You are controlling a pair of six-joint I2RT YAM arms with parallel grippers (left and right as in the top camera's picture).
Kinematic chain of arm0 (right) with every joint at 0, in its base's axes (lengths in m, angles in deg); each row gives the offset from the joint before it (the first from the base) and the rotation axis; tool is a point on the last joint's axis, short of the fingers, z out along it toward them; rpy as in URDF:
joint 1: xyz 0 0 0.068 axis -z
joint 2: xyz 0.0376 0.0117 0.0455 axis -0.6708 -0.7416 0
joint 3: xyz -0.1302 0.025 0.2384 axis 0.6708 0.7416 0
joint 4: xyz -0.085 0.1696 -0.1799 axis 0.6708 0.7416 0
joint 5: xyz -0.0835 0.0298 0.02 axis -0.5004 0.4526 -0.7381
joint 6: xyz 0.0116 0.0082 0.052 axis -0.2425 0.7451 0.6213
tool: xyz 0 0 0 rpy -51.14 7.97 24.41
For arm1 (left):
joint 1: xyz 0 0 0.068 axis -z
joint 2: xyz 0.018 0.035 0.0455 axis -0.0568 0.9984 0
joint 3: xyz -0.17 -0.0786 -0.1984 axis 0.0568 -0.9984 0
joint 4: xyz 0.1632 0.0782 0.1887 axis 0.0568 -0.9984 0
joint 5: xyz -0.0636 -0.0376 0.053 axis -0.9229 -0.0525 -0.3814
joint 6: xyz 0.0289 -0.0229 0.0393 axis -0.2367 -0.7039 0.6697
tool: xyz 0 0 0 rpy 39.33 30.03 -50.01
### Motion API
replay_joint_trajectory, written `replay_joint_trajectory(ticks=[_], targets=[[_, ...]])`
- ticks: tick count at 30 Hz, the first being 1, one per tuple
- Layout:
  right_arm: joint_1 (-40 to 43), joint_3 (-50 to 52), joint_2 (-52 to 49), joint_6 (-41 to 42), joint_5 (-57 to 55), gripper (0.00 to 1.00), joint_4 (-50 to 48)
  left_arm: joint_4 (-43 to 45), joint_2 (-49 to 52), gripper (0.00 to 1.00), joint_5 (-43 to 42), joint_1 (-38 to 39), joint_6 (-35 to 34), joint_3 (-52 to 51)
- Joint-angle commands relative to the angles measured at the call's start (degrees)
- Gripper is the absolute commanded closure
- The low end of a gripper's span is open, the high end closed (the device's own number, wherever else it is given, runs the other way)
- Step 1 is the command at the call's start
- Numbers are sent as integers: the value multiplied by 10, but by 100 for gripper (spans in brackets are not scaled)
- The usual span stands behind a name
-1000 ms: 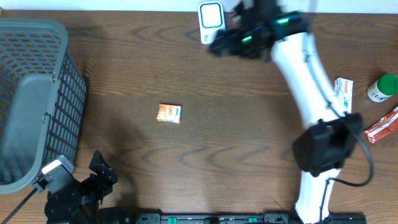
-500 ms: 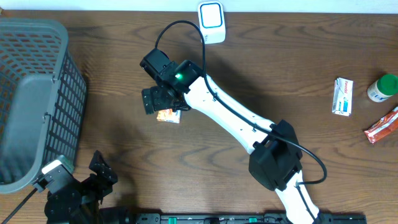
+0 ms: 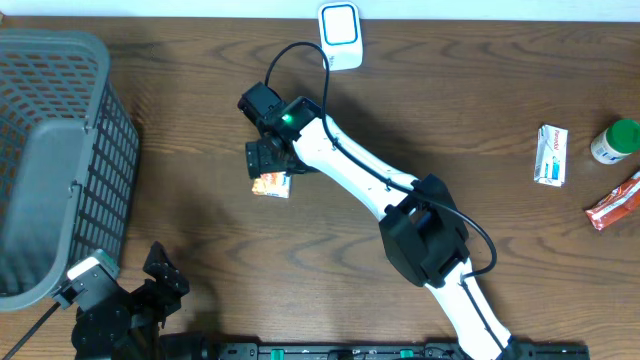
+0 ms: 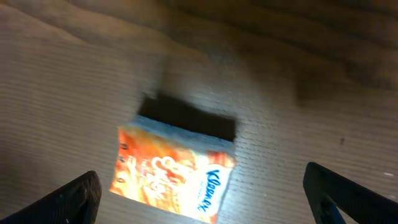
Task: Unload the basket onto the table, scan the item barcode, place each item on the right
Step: 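Reach the right gripper to the orange tissue pack and grasp it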
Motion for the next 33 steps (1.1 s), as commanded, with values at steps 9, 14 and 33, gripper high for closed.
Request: replay_joint_trajectory(ticks=[9,14,33], targets=[[-10,0,-63,27,27,1,-39,-1,0,13,5,-2,-5,0],[-15,0,-67,29,28,1,-56,-1,0,13,5,-2,-5,0],[-16,0,-70,17,44,32,22,-1,0,13,5,-2,-5,0]])
